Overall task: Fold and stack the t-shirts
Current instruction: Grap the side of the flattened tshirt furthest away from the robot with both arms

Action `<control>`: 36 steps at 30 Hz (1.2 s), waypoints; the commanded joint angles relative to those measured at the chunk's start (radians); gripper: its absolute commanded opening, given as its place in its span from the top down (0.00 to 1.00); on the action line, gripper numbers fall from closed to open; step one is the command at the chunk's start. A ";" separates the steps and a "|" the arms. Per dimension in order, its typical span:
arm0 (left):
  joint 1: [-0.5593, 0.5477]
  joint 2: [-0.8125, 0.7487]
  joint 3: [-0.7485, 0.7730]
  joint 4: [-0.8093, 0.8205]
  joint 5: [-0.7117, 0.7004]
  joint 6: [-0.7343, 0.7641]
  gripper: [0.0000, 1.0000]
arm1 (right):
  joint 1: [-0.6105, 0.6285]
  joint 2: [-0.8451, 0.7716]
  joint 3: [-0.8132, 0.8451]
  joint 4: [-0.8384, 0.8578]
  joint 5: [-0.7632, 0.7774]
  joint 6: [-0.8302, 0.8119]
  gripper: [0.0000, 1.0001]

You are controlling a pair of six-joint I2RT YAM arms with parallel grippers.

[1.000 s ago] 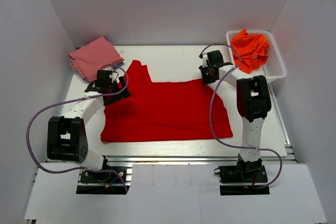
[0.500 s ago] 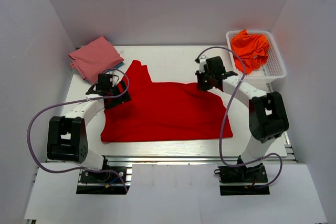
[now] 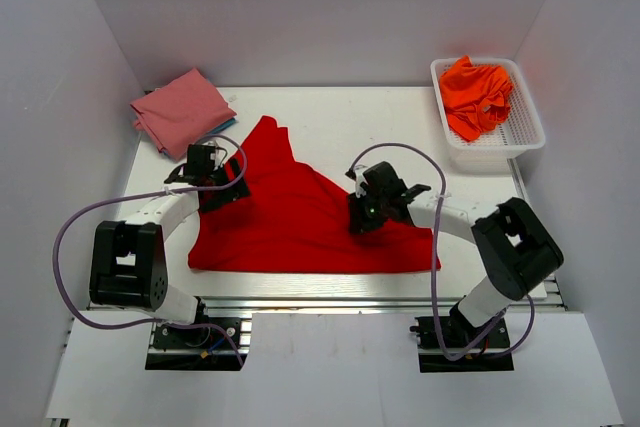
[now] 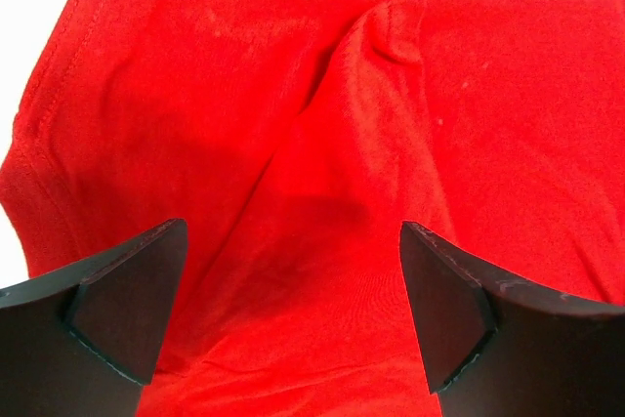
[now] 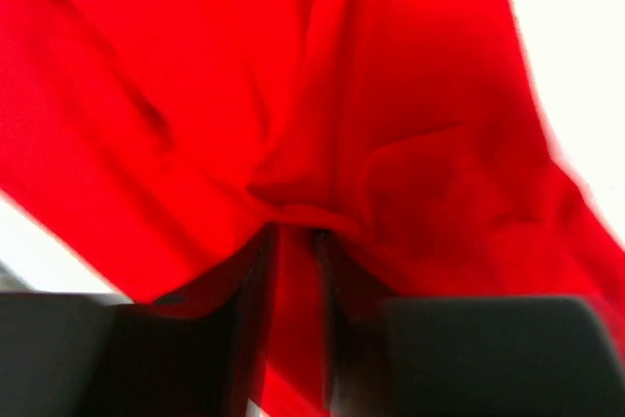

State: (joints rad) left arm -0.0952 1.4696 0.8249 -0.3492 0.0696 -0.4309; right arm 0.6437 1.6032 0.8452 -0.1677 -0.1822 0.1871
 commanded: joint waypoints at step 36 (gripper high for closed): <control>0.005 0.072 -0.003 0.018 0.012 0.023 0.00 | -0.092 0.035 0.138 -0.092 -0.025 0.012 0.50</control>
State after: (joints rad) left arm -0.0944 1.5497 0.8253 -0.3325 0.0864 -0.4183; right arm 0.5518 1.6360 0.9535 -0.2771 -0.1497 0.2142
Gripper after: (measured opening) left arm 0.994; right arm 0.538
